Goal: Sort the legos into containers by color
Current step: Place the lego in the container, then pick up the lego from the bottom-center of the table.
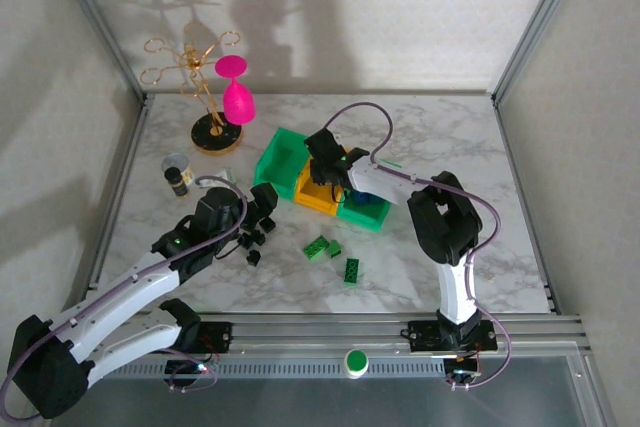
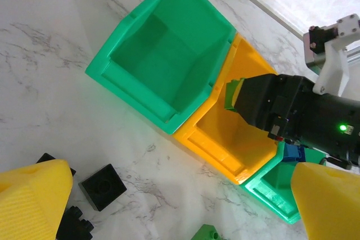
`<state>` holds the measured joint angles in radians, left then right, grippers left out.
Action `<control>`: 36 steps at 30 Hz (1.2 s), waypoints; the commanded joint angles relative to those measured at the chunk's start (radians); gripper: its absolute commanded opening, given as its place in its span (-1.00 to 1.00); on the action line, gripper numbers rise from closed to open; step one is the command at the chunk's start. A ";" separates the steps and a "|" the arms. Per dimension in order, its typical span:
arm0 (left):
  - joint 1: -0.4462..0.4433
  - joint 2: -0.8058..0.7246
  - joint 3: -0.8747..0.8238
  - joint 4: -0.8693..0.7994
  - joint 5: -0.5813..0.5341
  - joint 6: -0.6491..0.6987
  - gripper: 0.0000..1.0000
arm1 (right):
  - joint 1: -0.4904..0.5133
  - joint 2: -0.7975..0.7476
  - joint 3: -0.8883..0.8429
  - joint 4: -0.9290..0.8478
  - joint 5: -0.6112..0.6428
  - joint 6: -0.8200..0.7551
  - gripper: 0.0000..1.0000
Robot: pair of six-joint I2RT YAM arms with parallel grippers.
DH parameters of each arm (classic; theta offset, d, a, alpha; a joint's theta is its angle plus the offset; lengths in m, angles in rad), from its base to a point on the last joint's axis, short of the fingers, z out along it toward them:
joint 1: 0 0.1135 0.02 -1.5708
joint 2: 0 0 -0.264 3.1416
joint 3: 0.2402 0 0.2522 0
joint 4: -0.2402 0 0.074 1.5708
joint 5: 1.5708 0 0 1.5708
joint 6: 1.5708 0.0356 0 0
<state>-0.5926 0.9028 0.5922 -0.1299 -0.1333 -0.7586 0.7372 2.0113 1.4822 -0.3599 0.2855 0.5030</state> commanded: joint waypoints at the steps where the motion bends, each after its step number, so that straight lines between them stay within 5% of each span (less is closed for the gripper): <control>1: 0.011 0.003 0.004 0.027 0.015 0.016 0.99 | -0.008 0.038 0.032 -0.007 -0.008 -0.023 -0.23; 11: 0.019 0.009 0.001 0.034 0.027 0.015 0.99 | -0.008 0.037 0.073 -0.042 0.004 -0.040 -0.09; 23: 0.020 -0.007 0.019 0.009 0.043 0.015 0.99 | -0.001 -0.140 0.037 -0.023 -0.030 -0.023 -0.09; 36: -0.038 -0.079 -0.010 -0.045 0.082 0.004 0.99 | 0.117 -0.517 -0.325 -0.095 0.035 0.144 -0.05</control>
<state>-0.6102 0.8501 0.5915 -0.1413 -0.0673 -0.7586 0.8211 1.5520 1.2331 -0.3950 0.2821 0.5632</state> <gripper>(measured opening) 0.996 0.472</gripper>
